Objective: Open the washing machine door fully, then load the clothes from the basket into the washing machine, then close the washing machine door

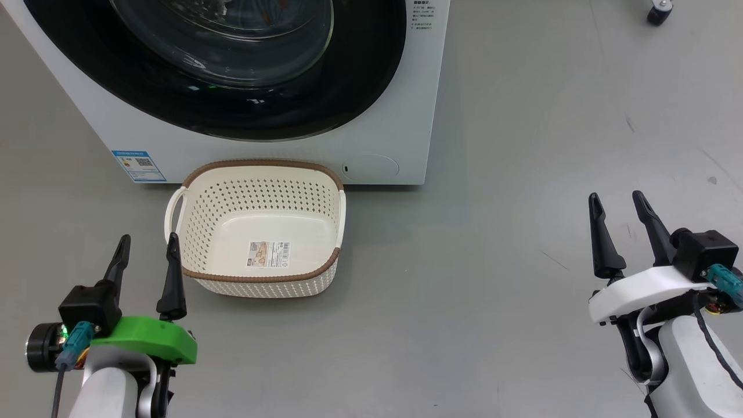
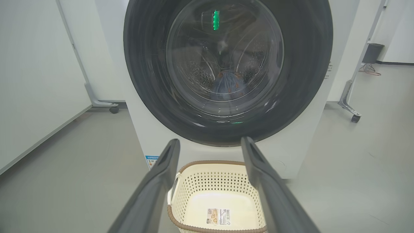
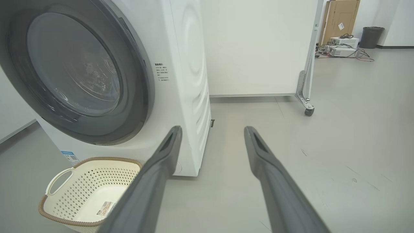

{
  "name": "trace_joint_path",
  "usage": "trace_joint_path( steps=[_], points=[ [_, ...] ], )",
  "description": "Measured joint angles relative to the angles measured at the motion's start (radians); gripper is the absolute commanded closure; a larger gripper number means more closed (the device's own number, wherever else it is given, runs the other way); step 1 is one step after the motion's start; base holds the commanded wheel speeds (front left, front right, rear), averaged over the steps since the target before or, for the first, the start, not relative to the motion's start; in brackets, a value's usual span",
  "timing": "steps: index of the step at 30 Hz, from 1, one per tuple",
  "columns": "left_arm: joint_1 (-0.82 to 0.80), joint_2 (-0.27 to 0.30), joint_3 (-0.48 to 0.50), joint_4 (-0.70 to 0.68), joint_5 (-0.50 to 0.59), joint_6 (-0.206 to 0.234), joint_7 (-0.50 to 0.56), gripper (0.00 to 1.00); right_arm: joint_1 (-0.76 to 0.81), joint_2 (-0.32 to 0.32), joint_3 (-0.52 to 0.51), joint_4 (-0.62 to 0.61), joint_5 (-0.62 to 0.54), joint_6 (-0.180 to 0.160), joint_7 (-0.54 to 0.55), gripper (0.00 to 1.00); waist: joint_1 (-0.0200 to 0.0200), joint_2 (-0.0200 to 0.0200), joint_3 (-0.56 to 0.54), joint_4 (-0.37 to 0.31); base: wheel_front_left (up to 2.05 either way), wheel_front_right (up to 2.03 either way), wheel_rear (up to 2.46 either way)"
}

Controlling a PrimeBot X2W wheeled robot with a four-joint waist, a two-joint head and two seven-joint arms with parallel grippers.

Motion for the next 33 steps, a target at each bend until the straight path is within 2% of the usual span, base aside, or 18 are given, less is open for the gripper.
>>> trace_joint_path(
  steps=[33],
  points=[
    [0.003,-0.011,0.021,-0.006,0.031,0.0,0.0,0.0,0.062,0.036,-0.071,-0.057,-0.04,0.005,0.0,0.0,0.0001,0.0,0.015,0.021,0.0,0.0,0.0]
  ],
)
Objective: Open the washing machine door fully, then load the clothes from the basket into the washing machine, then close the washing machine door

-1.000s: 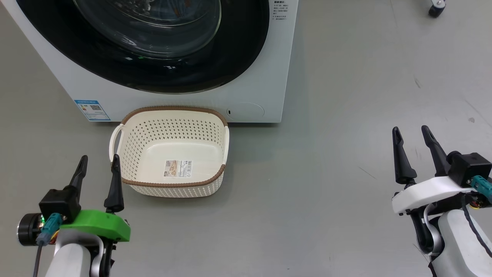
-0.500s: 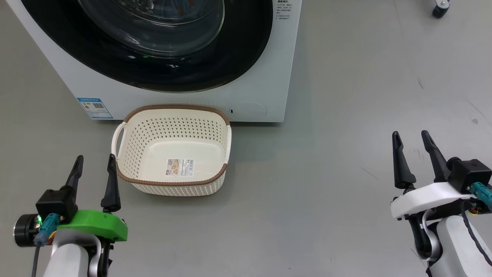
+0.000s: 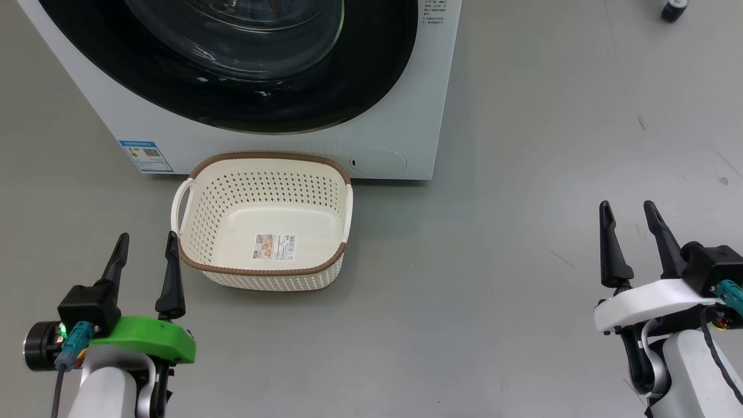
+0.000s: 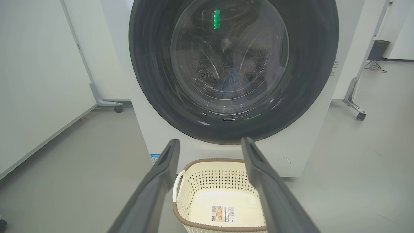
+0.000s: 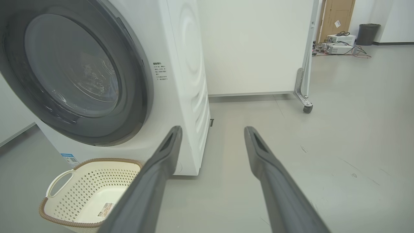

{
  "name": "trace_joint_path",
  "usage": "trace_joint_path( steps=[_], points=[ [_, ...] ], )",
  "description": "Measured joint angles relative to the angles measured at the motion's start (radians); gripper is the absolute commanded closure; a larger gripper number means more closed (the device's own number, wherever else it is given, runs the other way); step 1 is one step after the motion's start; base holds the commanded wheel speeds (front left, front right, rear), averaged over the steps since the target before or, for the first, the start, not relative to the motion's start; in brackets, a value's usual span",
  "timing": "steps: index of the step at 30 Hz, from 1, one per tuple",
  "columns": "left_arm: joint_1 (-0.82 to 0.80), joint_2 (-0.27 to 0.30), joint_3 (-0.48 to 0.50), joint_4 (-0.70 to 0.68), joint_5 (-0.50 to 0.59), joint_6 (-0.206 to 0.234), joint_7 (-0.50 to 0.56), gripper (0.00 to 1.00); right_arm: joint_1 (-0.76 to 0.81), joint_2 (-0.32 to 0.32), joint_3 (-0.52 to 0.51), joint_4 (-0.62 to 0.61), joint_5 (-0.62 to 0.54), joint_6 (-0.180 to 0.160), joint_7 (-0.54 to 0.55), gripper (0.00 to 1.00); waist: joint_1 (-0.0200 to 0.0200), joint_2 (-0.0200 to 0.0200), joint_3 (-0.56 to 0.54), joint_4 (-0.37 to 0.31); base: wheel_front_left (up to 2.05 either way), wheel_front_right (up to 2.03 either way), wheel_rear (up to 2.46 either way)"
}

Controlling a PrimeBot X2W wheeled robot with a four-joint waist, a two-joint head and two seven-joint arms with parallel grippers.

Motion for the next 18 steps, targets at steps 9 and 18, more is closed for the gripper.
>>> trace_joint_path(
  steps=[9,18],
  points=[
    [0.0,-0.001,-0.004,-0.004,0.001,0.0,0.0,0.0,0.0,0.014,-0.012,-0.006,-0.005,0.012,0.0,0.0,0.0,0.0,0.007,0.008,0.0,0.0,0.0],
    [0.0,-0.012,-0.012,-0.005,0.001,0.0,0.0,0.0,0.019,0.02,-0.025,-0.005,-0.019,0.013,0.0,0.0,0.0,0.0,0.01,0.008,0.0,0.0,0.0]
  ],
)
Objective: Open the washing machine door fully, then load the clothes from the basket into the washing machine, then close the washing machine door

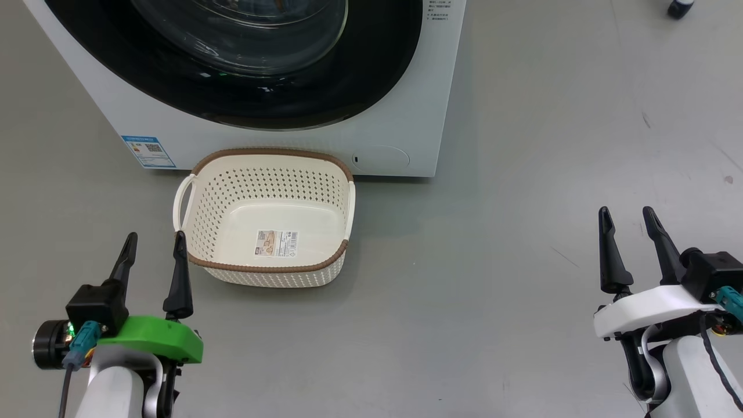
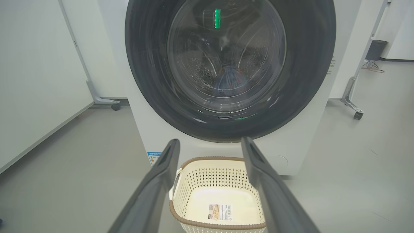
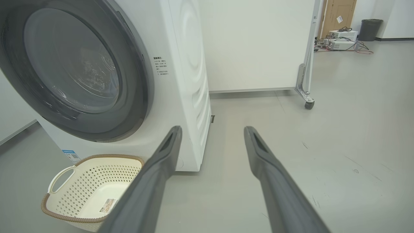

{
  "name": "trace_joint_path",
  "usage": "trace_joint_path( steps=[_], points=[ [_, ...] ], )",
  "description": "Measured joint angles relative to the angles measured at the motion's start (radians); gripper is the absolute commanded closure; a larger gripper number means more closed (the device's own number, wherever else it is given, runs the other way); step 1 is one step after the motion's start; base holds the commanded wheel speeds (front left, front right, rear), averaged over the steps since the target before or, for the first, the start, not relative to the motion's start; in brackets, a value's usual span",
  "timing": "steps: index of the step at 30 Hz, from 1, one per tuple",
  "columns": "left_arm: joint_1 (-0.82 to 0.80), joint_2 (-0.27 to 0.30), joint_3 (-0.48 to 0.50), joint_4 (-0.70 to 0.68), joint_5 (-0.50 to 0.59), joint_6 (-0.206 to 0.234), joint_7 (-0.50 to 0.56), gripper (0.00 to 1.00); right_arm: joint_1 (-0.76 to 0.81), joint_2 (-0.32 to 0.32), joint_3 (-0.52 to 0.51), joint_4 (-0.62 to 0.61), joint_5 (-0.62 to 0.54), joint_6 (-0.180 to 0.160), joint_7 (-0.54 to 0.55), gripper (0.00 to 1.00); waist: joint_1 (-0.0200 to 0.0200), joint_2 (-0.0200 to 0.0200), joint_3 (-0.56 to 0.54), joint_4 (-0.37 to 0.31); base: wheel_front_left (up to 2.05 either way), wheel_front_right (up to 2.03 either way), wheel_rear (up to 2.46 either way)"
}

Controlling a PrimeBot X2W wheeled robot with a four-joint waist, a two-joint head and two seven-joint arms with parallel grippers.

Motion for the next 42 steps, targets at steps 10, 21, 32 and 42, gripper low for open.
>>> trace_joint_path(
  steps=[10,21,32,42],
  points=[
    [0.0,0.0,-0.012,0.0,0.0,0.0,0.0,0.0,0.001,0.003,-0.021,0.0,-0.007,0.008,0.0,0.0,0.0,0.0,0.003,-0.013,0.0,0.0,0.0],
    [0.019,-0.031,-0.041,0.071,-0.006,0.0,0.006,1.0,0.029,0.036,-0.016,0.06,-0.004,0.007,0.002,1.0,0.0,0.0,0.002,-0.016,0.0,0.0,0.0],
    [0.019,-0.035,-0.037,0.069,-0.122,0.0,0.034,1.0,0.028,0.039,-0.042,0.064,0.115,0.009,0.037,1.0,0.0,0.0,-0.003,-0.025,0.0,0.0,0.0],
    [0.017,-0.035,-0.019,0.068,-0.288,0.0,0.068,1.0,0.018,0.052,-0.062,0.065,0.257,0.017,0.075,1.0,0.0,0.0,-0.008,-0.033,0.0,0.0,0.0]
  ],
)
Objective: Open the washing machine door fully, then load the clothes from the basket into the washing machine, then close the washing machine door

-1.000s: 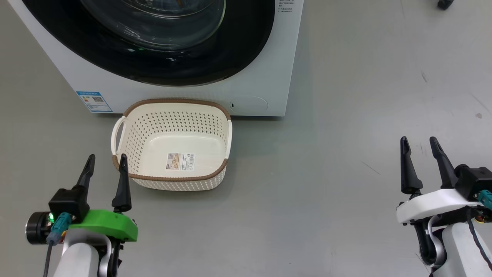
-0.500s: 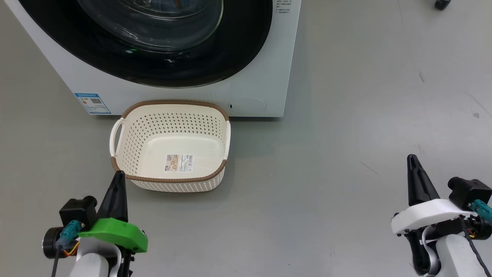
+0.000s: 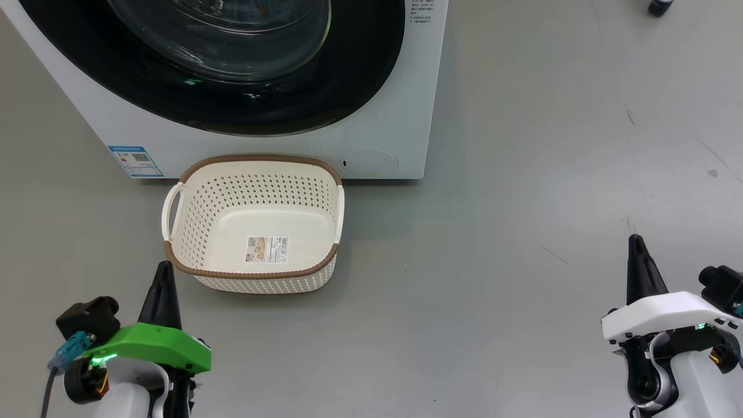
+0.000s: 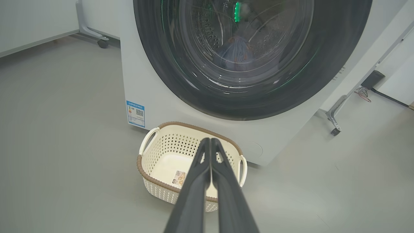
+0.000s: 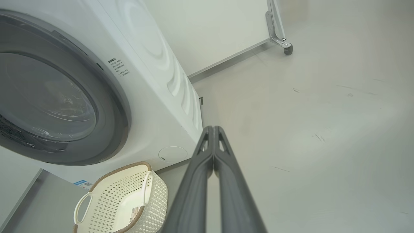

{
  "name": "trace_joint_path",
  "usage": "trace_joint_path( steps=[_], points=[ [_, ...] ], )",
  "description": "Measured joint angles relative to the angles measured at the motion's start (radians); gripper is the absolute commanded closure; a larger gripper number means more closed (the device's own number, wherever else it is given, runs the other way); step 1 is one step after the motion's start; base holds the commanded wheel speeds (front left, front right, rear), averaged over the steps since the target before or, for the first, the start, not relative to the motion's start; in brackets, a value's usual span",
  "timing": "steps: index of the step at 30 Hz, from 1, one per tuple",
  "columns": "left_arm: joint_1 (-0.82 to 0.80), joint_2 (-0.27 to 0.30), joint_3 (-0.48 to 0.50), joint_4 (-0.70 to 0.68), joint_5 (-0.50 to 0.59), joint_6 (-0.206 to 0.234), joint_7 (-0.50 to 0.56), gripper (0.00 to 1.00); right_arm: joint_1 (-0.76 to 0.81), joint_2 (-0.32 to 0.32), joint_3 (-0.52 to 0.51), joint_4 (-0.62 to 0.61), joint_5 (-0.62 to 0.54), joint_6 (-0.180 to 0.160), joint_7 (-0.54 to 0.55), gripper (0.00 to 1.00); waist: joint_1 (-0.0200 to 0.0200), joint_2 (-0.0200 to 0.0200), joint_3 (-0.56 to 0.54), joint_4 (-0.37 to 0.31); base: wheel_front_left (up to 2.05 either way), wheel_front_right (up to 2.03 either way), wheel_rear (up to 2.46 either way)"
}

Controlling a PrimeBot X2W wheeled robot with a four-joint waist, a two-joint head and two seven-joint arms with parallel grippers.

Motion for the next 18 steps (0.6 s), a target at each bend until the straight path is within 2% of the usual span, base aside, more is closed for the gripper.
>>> trace_joint_path(
  steps=[18],
  points=[
    [-0.008,-0.003,0.023,-0.001,-0.234,0.0,0.07,1.0,-0.015,0.013,-0.049,0.003,0.223,0.011,0.069,1.0,0.0,0.0,-0.009,-0.014,0.0,0.0,0.0]
  ],
)
